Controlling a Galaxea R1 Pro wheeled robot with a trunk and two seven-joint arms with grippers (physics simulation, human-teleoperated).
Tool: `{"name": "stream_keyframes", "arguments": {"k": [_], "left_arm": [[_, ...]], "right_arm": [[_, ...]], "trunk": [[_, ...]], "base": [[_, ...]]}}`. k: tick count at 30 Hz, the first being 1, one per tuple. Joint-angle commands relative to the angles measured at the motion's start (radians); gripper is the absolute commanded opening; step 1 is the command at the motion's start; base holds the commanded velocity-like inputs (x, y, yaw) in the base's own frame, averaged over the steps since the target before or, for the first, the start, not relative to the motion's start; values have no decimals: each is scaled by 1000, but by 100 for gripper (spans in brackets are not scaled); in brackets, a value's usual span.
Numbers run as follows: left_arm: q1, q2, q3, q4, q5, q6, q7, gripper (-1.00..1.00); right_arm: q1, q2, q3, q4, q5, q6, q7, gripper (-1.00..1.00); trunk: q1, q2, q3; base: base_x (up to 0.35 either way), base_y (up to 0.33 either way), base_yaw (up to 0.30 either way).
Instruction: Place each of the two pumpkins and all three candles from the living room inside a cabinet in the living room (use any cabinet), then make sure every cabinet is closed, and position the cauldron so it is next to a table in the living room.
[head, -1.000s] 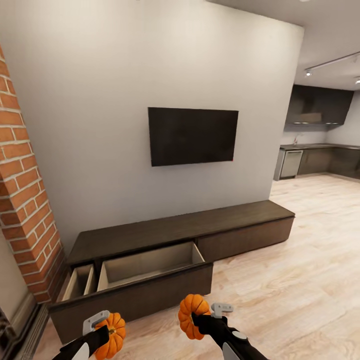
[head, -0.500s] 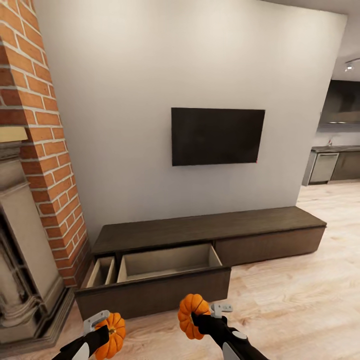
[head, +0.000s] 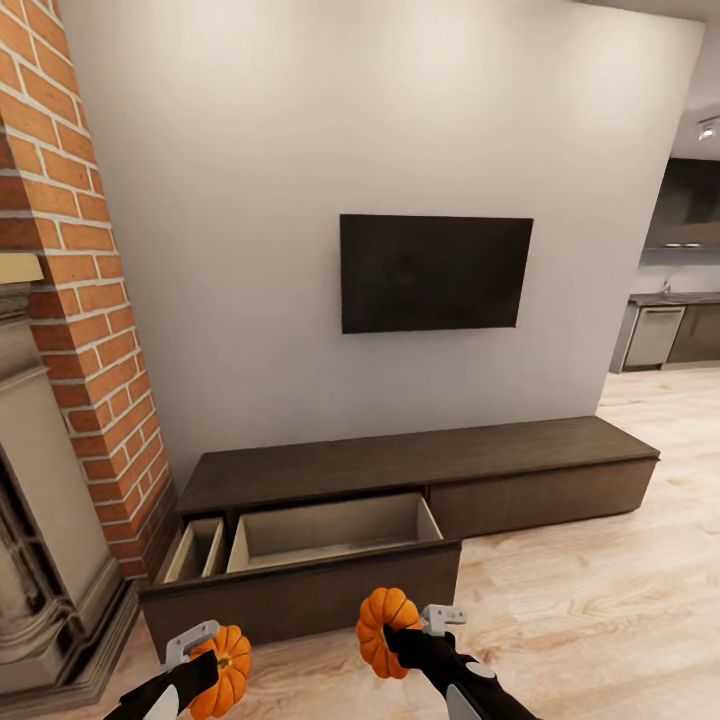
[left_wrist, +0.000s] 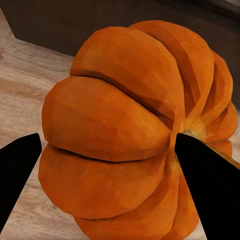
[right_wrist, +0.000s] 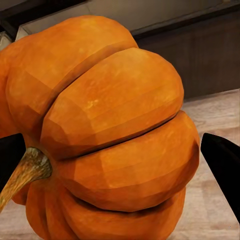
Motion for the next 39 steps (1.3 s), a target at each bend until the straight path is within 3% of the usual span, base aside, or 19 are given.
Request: {"name": "stream_keyframes", "arguments": {"k": [1,22,39], "left_arm": [[0,0,-2,-2,7,6,4,-100],[0,2,0,-11,19,6,-7,-100],[0,3,1,-12,18,7,-11,-100]], "right_arm": [[-1,0,3,-1,-8,3,-2,-100],[-1,2,3,-1,-8,3,0,-100],[-1,2,3,-1,-8,-20,0,-100]], "trunk": [[0,-1,-1],[0,-1,-1],[-65,118,52]], "base": [[2,-2,0],[58,23,0],[0,0,0]]}}
